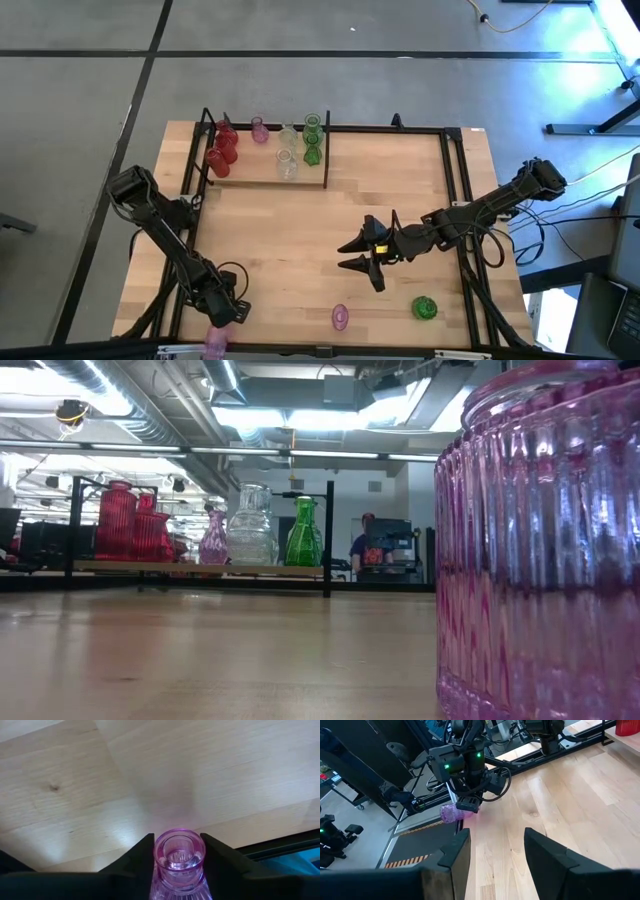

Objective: Sort vases onto shelf
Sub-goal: Put the left purple vase on the shelf aligned with the other purple vase

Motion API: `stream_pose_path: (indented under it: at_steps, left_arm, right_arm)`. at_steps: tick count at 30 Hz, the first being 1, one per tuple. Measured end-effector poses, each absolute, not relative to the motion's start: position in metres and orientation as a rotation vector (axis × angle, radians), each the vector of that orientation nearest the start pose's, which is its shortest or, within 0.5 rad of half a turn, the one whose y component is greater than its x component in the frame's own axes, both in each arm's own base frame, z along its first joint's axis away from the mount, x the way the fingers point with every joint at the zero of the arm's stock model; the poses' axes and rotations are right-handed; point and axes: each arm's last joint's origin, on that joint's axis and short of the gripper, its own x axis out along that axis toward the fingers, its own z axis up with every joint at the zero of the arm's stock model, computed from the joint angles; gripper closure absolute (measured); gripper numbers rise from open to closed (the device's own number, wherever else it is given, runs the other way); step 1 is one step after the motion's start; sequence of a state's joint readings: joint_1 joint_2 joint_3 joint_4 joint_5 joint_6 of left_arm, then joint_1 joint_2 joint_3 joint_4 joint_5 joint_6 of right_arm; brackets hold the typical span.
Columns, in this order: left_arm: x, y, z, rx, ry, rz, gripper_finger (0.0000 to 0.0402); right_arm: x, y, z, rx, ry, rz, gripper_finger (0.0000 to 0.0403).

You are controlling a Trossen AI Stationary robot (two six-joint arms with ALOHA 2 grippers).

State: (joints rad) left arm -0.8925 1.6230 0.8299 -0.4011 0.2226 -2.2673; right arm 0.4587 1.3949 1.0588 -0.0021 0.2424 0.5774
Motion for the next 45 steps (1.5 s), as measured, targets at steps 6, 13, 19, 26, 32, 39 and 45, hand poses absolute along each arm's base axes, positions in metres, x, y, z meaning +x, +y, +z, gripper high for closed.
stream_pose_path:
  at_steps: [6, 13, 19, 26, 32, 39, 45]
  left_arm:
    - [0.173, -0.225, 0.145, -1.37, 1.526, 0.727, 0.0269]
    - [0.173, -0.224, 0.145, -1.361, 1.526, 0.729, 0.0276]
    - [0.173, -0.224, 0.145, -1.354, 1.498, 0.73, 0.0277]
    - [0.175, -0.216, 0.154, -1.358, 1.386, 0.722, 0.0277]
    - [0.184, -0.202, 0.177, -1.359, 1.174, 0.725, 0.0277]
    - [0.192, -0.176, 0.205, -1.194, 0.851, 0.809, 0.0277]
    - [0.205, -0.154, 0.229, -0.931, 0.608, 0.864, 0.0277]
  right_arm:
    - [0.286, 0.133, 0.307, 0.454, 0.369, 0.116, 0.0235]
    - [0.286, 0.133, 0.307, 0.454, 0.369, 0.115, 0.0235]
    - [0.286, 0.133, 0.307, 0.454, 0.369, 0.115, 0.0235]
    - [0.286, 0.133, 0.307, 0.454, 0.369, 0.115, 0.0235]
    - [0.286, 0.133, 0.308, 0.453, 0.367, 0.111, 0.0235]
    - [0.286, 0.133, 0.308, 0.452, 0.353, 0.099, 0.0235]
    - [0.286, 0.133, 0.308, 0.475, 0.357, 0.108, 0.0235]
